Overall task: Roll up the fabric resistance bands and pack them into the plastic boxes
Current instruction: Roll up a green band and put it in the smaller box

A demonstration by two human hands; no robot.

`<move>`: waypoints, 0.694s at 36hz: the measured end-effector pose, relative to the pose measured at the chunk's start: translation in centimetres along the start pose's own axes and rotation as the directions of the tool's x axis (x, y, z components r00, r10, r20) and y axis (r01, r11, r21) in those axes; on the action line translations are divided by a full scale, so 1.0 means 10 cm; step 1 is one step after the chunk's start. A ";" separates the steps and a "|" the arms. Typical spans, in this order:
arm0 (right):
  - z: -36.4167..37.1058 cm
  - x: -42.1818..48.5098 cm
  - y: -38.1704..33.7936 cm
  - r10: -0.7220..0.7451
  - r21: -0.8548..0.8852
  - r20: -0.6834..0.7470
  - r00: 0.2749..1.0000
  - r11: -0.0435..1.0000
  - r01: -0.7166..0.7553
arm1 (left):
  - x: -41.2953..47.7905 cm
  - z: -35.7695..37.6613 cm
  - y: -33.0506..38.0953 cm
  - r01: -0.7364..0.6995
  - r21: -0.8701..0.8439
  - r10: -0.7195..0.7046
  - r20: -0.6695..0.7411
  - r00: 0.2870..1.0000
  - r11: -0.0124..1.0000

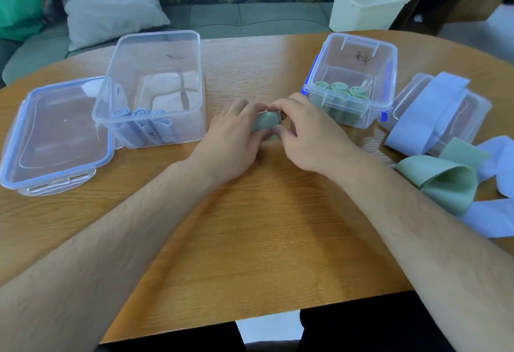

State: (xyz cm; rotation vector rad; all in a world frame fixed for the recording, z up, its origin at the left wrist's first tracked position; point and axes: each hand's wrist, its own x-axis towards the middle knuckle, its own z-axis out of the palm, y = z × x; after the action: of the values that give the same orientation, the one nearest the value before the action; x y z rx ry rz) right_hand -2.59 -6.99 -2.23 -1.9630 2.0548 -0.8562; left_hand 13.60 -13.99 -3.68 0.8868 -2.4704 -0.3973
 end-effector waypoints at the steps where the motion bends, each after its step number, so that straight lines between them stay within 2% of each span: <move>1: -0.04 -0.08 -0.02 -0.009 0.022 -0.004 1.000 1.000 0.009 | -0.06 -0.03 0.04 -0.035 -0.055 0.035 -0.013 0.999 0.998; 4: -0.18 -0.34 -0.16 -0.021 0.126 -0.006 1.000 0.992 0.022 | -0.28 -0.16 0.19 -0.121 -0.172 0.111 -0.068 0.991 0.978; 8: -0.39 -0.72 -0.40 0.018 0.323 -0.024 1.000 0.946 -0.009 | -0.55 -0.36 0.48 -0.128 -0.248 0.102 -0.113 0.988 0.960; 13: -0.51 -1.07 -0.67 0.103 0.677 0.058 0.993 0.727 -0.115 | -0.85 -0.55 0.72 -0.123 -0.277 0.094 -0.116 0.989 0.953; 15: -0.48 -1.16 -0.72 0.130 0.631 0.010 0.992 0.768 -0.107 | -0.96 -0.58 0.75 -0.094 -0.283 0.075 -0.078 0.994 0.954; 18: -0.45 -1.26 -0.74 -0.018 0.313 -0.108 0.994 0.948 0.051 | -1.10 -0.60 0.74 -0.097 -0.235 0.092 -0.033 0.995 0.967; 20: -0.44 -1.29 -0.75 -0.108 0.176 -0.118 0.987 0.976 0.128 | -1.17 -0.60 0.74 -0.122 -0.197 0.119 -0.030 0.992 0.973; 25: -0.47 -1.34 -0.80 -0.147 0.132 -0.022 0.989 0.980 0.148 | -1.28 -0.58 0.71 -0.087 -0.183 0.093 0.026 0.995 0.979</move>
State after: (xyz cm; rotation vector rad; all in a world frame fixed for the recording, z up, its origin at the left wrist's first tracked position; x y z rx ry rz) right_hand 3.53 7.42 2.26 -2.0611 1.8239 -1.0093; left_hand 21.63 -0.85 -0.21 0.6965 -2.4475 -0.5996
